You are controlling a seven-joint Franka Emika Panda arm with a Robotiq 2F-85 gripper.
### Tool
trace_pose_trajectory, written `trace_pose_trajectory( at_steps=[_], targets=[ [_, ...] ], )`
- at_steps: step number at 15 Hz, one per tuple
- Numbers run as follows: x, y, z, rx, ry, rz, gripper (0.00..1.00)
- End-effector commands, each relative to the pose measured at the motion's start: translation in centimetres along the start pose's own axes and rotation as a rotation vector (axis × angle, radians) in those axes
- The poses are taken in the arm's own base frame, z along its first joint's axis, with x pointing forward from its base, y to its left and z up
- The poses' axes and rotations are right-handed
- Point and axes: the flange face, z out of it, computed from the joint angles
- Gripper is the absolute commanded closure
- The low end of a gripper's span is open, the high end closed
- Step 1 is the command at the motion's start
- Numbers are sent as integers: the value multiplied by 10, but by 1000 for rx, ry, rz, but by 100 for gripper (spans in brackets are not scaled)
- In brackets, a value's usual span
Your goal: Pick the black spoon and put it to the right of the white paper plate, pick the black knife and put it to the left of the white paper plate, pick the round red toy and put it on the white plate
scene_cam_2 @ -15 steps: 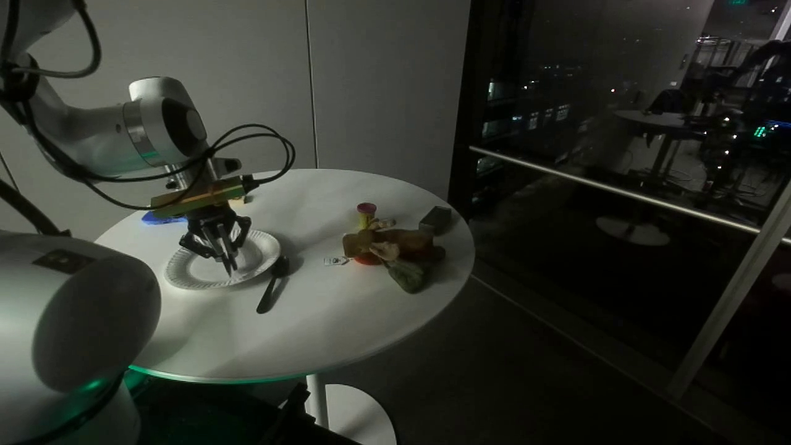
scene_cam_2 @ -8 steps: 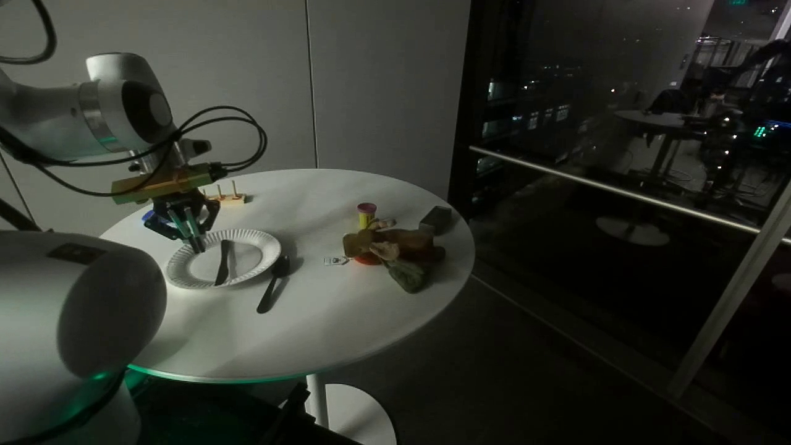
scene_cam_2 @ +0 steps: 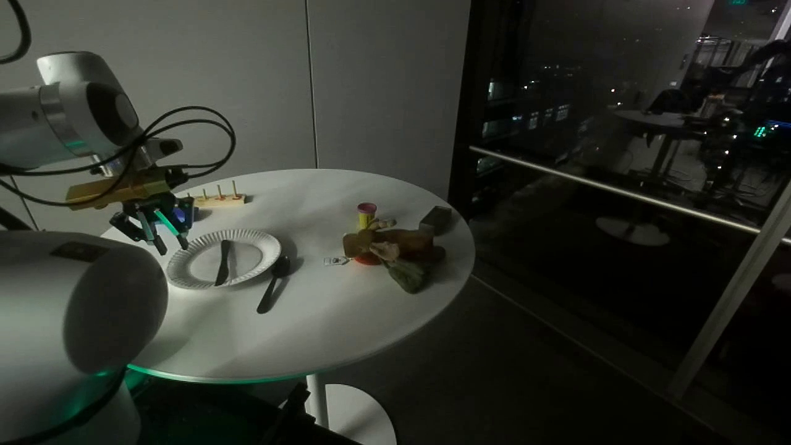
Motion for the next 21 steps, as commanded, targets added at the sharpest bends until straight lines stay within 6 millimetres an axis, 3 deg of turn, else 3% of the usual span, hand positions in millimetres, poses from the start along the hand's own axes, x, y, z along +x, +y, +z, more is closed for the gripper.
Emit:
trace_pose_trajectory(
  at_steps=[1,5,8,9,14,17,21],
  targets=[
    [1,4,6,-43,8,97,28],
    [-1,8,15,-85,-14,127,1],
    [-2,10,22,-69,-22,150,0],
    [-5,52,11,-50,-19,161,0],
    [-18,133,-3,21,8,266,0],
    [-33,159,4,131,-22,231,0],
    [-44,163,17,196,-74,165,0]
  ],
)
